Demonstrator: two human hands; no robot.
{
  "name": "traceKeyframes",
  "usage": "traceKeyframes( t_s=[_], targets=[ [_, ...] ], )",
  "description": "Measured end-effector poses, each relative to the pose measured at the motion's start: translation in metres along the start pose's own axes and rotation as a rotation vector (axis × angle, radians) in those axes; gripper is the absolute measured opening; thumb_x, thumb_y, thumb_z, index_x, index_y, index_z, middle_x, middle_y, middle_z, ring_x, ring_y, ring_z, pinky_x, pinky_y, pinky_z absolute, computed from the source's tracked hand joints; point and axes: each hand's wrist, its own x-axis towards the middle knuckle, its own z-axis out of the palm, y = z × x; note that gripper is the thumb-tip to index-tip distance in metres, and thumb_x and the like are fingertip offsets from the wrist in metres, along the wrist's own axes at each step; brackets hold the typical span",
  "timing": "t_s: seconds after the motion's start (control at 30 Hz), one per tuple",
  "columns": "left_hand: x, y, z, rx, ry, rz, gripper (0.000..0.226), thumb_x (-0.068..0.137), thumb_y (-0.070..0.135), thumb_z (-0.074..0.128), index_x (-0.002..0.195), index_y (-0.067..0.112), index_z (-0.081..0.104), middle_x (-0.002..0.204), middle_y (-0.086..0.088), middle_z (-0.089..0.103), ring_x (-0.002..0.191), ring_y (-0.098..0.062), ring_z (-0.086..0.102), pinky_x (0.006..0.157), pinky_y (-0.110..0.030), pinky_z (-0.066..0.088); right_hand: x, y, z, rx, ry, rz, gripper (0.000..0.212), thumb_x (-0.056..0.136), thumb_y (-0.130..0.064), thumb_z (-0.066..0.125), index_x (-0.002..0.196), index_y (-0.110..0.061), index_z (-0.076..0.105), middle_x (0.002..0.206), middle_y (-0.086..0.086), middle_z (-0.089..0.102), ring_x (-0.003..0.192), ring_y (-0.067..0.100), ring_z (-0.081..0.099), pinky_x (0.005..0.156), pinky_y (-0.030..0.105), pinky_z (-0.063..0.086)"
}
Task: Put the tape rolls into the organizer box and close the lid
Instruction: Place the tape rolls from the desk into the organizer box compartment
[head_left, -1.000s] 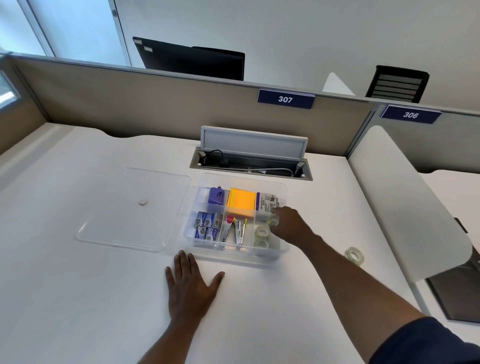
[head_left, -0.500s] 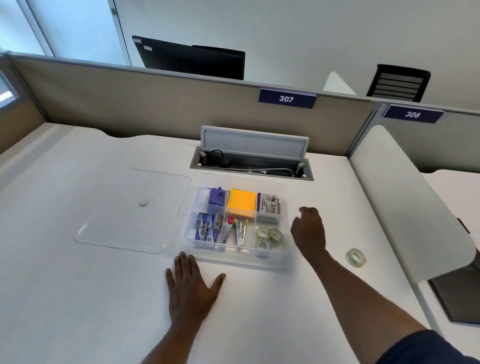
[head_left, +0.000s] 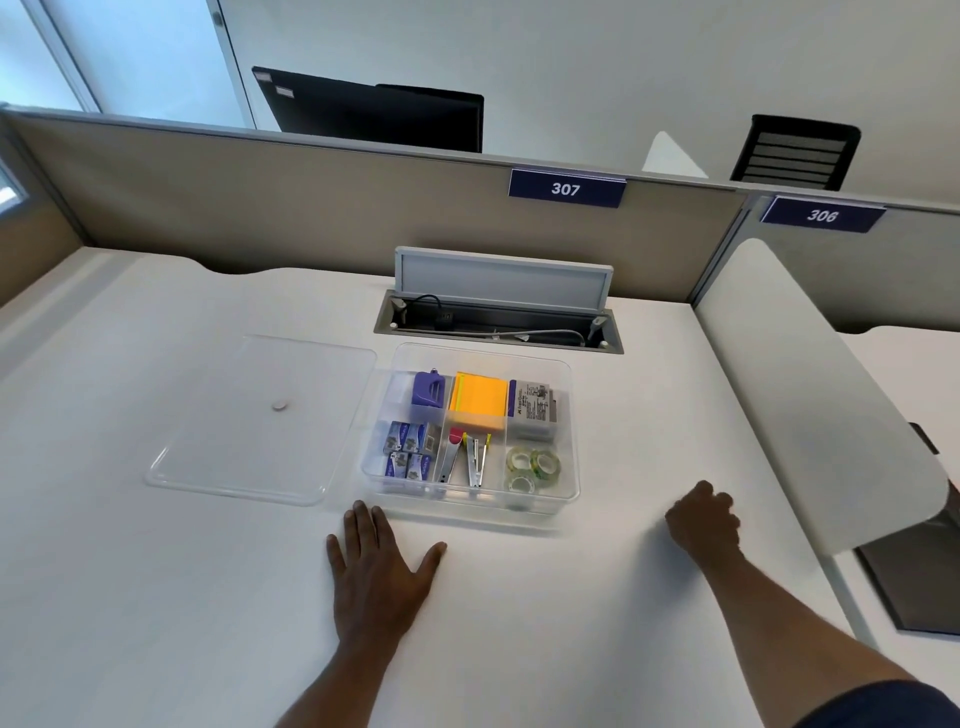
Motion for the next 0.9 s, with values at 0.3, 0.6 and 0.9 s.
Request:
traceKeyframes(
  t_s=[0.3,0.6,0.9],
  targets=[
    [0.0,0.0,-0.001,0.01,0.0,-0.002,0.106,0.076,0.082,0.022,0.144,0.0,0.029,0.154,-0.02,0.025,0.143,-0.031,0.019,0.116,-0.052,0.015,-0.012,-0.016,-0.007,0.079,0.047,-0.214,0.017,0.087,-0.002,0.044,0.102,0.005,0.051,0.105,0.026,0.056,0.101,0.044,0.058,0.085,0.042,0.048],
    [0.0,0.0,-0.002,-0.007,-0.003,-0.001,0.106,0.077,0.082,0.023,0.144,0.0,0.028,0.154,-0.02,0.024,0.143,-0.031,0.018,0.116,-0.053,0.014,-0.027,-0.074,-0.024,0.2,-0.019,-0.365,0.02,0.084,-0.011,0.055,0.102,-0.004,0.059,0.102,0.017,0.063,0.098,0.036,0.059,0.077,0.034,0.046],
    [0.0,-0.002,-0.002,-0.02,0.0,0.003,0.106,0.077,0.081,0.023,0.144,0.0,0.028,0.154,-0.02,0.024,0.144,-0.031,0.017,0.116,-0.052,0.013,-0.059,-0.132,-0.043,0.25,0.009,-0.635,0.039,0.075,-0.018,0.068,0.111,-0.006,0.059,0.108,0.018,0.061,0.101,0.034,0.058,0.082,0.036,0.048]
  ],
)
